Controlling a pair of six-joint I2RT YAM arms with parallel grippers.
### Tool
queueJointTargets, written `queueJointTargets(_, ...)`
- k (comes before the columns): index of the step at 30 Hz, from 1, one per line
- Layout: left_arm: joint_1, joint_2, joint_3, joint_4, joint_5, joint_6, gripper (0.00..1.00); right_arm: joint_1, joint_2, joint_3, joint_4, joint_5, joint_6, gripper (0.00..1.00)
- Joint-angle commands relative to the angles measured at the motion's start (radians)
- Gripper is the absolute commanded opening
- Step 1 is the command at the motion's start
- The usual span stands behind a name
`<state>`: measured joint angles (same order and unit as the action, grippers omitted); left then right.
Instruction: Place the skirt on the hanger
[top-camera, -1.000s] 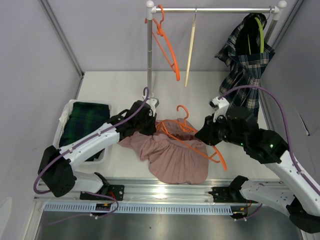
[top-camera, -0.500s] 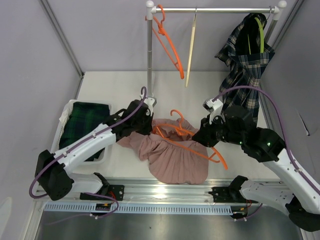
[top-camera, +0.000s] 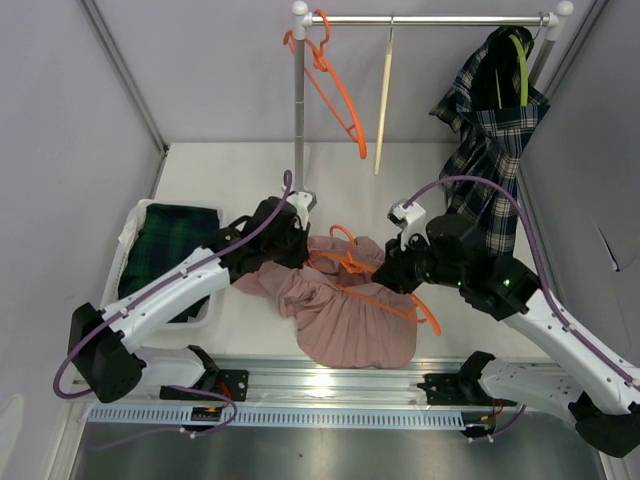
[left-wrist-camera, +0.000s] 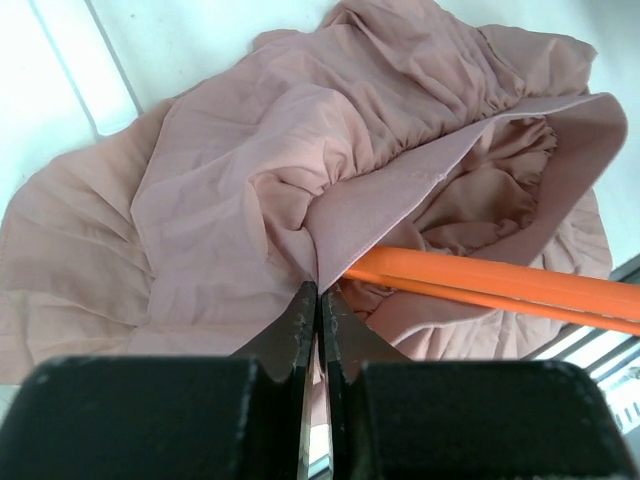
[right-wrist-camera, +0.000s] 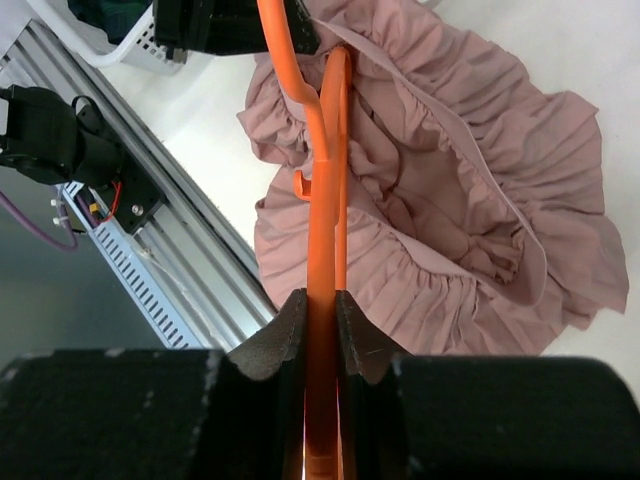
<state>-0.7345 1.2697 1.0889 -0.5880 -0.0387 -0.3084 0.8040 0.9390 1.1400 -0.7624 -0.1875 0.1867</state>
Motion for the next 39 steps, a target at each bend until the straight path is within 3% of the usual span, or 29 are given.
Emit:
queueJointTargets(1, -0.017, -0.058, 0.022, 0.025, 0.055, 0.015, 0.09, 0.006, 0.011, -0.02, 0.156, -0.032, -0.029, 0.0)
queueJointTargets(15, -0.062, -0.13, -0.165, 0.235, 0.111, -0.04, 0.23, 0.006, 0.057, -0.224, 0.397, 0.052, -0.004, 0.0)
queueJointTargets(22, -0.08, -0.251, -0.279, 0.367, 0.123, -0.101, 0.43, 0.009, 0.066, -0.266, 0.439, 0.083, 0.003, 0.0)
queueJointTargets(29, -0.095, -0.362, -0.371, 0.559, 0.086, -0.15, 0.56, 0.023, 0.075, -0.264, 0.425, 0.099, -0.004, 0.0)
queueJointTargets(39, -0.124, -0.228, -0.365, 0.776, 0.043, -0.138, 0.61, 0.038, 0.078, -0.261, 0.417, 0.1, -0.004, 0.0)
